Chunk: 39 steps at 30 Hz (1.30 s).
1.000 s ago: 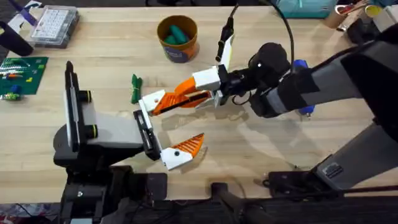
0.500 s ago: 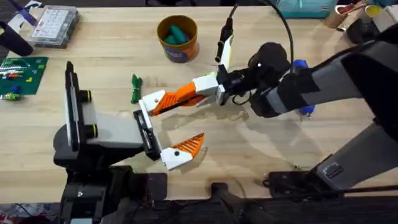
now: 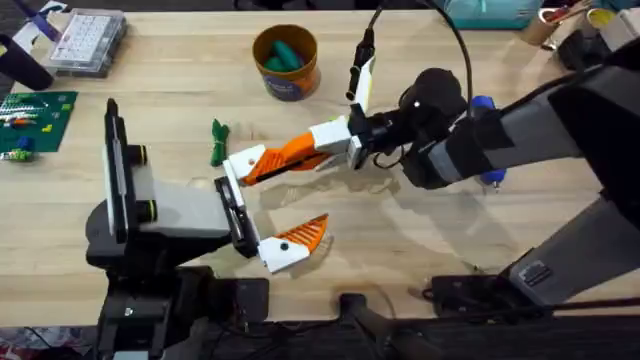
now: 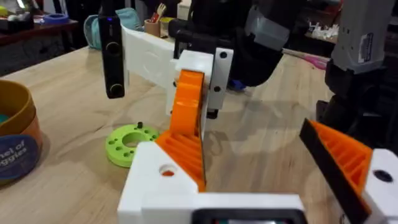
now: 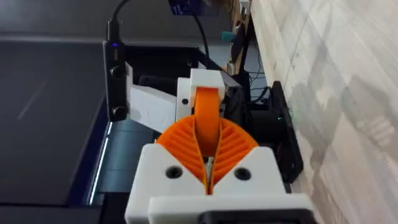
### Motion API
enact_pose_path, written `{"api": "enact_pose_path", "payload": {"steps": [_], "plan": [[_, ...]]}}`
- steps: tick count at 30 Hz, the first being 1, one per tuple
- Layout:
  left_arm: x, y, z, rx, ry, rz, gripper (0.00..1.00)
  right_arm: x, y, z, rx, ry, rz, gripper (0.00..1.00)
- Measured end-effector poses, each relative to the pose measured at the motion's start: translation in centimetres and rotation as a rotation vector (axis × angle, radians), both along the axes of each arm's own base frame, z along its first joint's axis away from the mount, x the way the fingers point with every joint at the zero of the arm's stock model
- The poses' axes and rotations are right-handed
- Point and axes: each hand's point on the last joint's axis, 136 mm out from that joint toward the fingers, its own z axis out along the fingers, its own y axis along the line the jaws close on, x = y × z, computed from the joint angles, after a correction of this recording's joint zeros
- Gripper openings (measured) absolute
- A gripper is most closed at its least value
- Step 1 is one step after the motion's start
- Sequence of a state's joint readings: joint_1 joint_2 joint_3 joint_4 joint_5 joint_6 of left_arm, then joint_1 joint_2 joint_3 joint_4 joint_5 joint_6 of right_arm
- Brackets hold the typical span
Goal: Pick up the gripper from the table and insert it into the empty holder that is missing its gripper. Then pick up a screw, insert it into the mounting hole, and use the screwdriver to tighten it. Finally, clean up the table by picking up the vegetable and placing it into the bucket.
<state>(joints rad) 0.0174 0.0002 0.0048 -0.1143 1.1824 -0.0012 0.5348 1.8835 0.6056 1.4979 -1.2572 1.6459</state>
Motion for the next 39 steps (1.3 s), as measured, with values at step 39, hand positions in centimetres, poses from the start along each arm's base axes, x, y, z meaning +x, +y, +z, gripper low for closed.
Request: {"api": "enact_pose_path", "payload": {"steps": [39], "plan": [[0.5,0.2,0.0,0.003,-0.005,0.03,0.986,0.4,1.0,0.2,0.009,0.007,-0.054,0.012]]}}
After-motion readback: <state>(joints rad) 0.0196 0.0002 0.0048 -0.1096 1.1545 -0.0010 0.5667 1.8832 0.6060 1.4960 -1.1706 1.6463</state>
